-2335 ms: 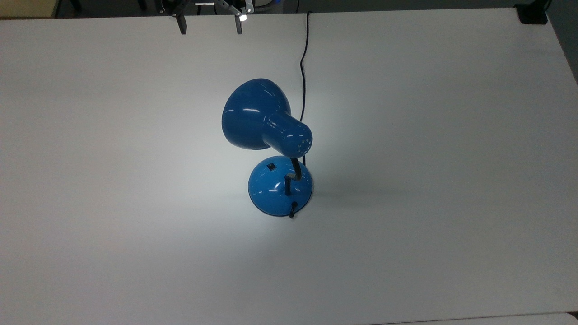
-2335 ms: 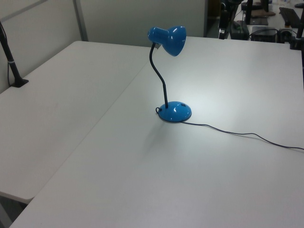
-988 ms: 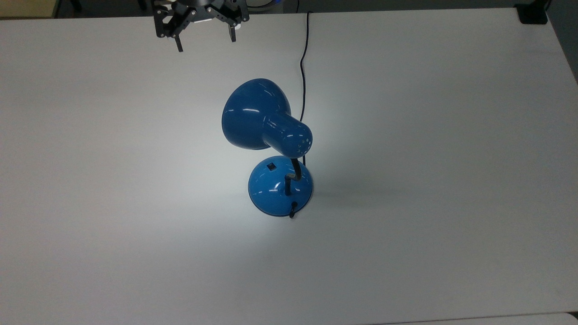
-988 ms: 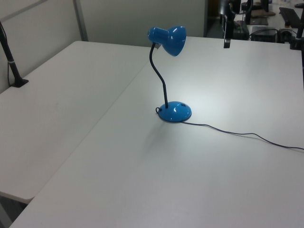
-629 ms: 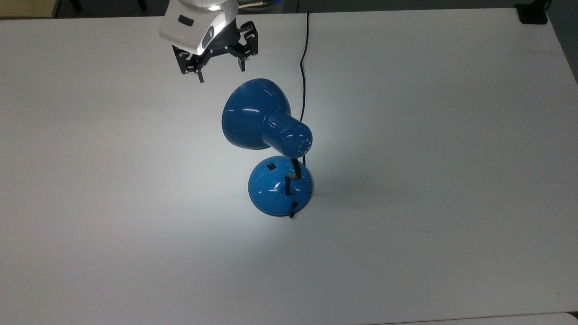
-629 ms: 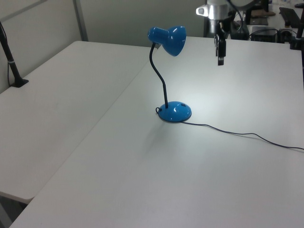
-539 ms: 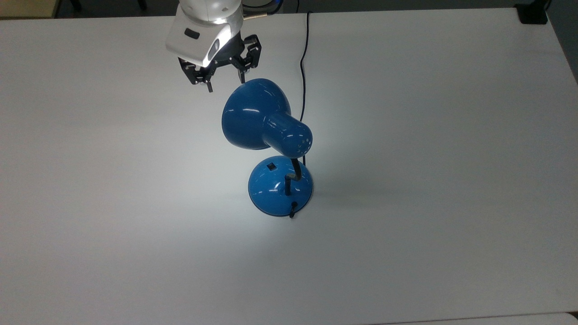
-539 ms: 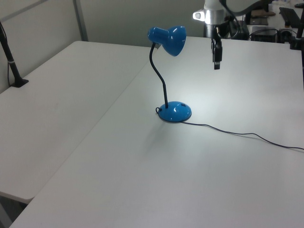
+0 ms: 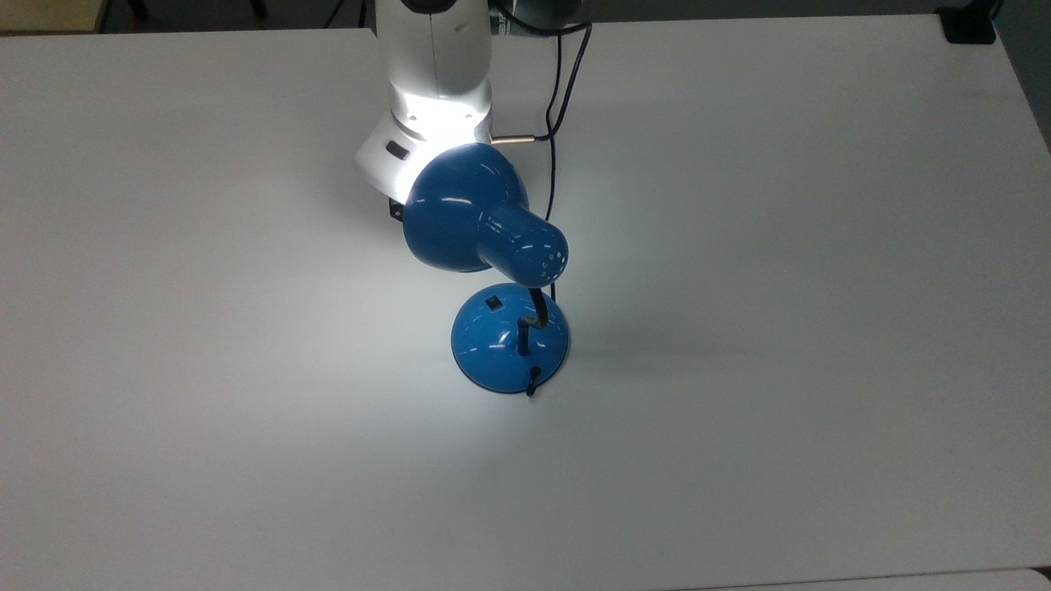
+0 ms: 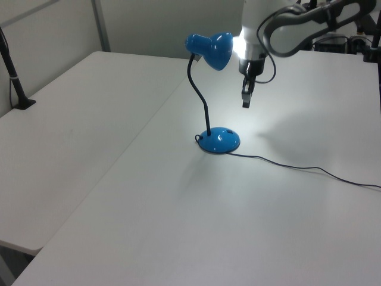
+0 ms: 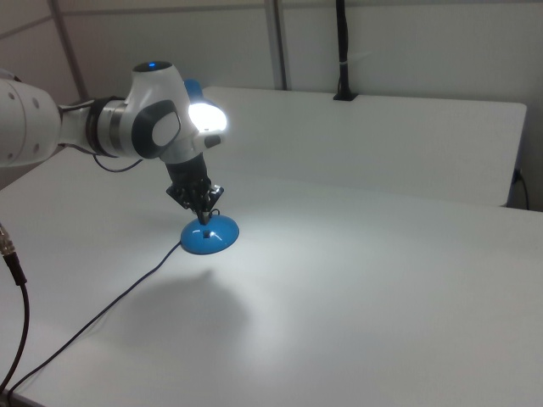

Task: Turn off the lamp
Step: 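Move the gripper down toward the switch on the blue lamp base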

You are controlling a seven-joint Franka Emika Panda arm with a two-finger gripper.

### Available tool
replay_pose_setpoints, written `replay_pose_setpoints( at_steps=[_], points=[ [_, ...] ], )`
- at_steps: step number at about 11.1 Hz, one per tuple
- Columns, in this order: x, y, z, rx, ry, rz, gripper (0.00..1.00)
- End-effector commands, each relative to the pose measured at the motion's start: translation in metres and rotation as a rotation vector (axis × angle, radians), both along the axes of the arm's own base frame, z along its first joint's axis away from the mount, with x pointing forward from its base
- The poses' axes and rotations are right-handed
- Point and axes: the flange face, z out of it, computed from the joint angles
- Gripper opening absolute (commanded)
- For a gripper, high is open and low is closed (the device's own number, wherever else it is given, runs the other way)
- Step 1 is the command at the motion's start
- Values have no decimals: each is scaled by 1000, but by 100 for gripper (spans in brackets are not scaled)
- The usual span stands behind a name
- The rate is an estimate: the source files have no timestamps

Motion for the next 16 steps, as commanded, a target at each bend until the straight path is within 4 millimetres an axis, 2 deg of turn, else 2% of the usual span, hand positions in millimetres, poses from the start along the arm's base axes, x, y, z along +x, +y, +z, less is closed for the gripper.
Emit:
replay_pose_setpoints(
  at_steps=[1,5,7,8,11,16],
  points=[
    [8,18,-28,14,-33,-62,0],
    [15,21,-52,28,-48,-106,0],
    [19,23,-57,40,-73,-141,0],
    [20,25,-67,41,-64,-138,0],
    [20,32,-69,49,-75,-136,0],
    [22,37,-86,56,-76,-154,0]
  ],
)
